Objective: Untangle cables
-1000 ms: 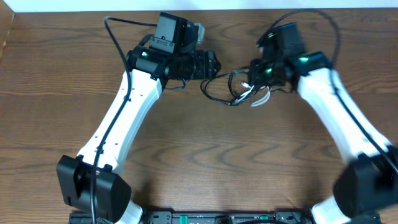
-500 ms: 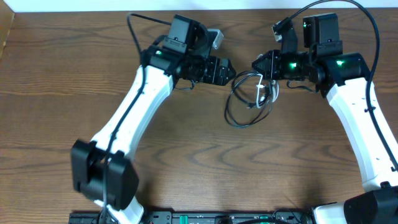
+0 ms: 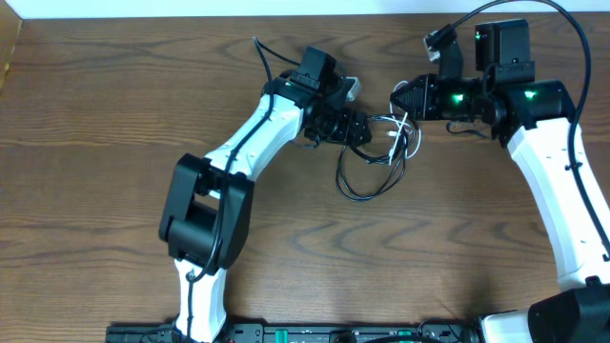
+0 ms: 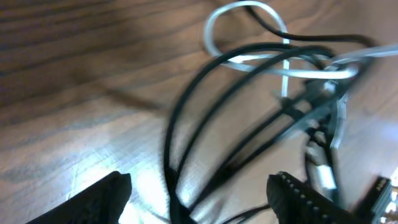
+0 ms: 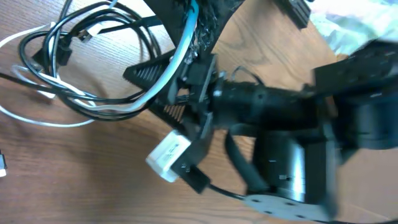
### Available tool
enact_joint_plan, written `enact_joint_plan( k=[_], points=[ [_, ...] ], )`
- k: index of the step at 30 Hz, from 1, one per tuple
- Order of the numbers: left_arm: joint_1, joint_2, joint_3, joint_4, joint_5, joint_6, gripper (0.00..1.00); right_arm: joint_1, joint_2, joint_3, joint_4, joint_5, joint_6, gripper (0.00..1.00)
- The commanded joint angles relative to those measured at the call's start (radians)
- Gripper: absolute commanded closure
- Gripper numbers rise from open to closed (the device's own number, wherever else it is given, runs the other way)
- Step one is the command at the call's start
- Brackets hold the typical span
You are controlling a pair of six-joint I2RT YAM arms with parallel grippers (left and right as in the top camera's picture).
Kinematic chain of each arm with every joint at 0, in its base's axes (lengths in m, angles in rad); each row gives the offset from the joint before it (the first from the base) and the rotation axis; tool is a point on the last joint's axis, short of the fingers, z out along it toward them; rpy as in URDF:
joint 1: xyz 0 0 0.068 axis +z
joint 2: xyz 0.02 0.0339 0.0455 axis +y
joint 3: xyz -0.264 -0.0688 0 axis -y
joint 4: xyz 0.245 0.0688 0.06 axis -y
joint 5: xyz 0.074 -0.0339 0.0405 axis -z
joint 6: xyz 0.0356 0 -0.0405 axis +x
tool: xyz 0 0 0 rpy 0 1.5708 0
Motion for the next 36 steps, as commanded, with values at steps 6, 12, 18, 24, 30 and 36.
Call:
enact_joint_plan(
  k=[6,12,18,24,30,36],
  points=[
    [0.002,0.087,0.001,0.006,-0.251,-0.159,0.41,-0.049,-0.002,0.006,0.071,-0.293,-0.057,0.99],
    [0.003,0.093,0.000,0.006,-0.285,-0.160,0.76,-0.126,-0.002,0.008,0.113,-0.410,-0.056,0.99],
    [0.003,0.093,0.000,0.006,-0.286,-0.160,0.92,-0.215,-0.012,0.016,0.087,-0.269,-0.053,0.99],
    [0.003,0.093,0.000,-0.023,-0.364,-0.179,0.92,-0.311,-0.077,0.016,-0.030,0.197,-0.019,0.99],
    [0.020,0.092,0.001,-0.028,-0.411,-0.178,0.92,-0.426,-0.104,0.016,-0.116,0.429,0.019,0.99],
    [0.054,0.039,0.003,-0.048,-0.407,-0.173,0.93,-0.508,-0.077,0.015,-0.157,0.334,-0.032,0.99]
  ],
)
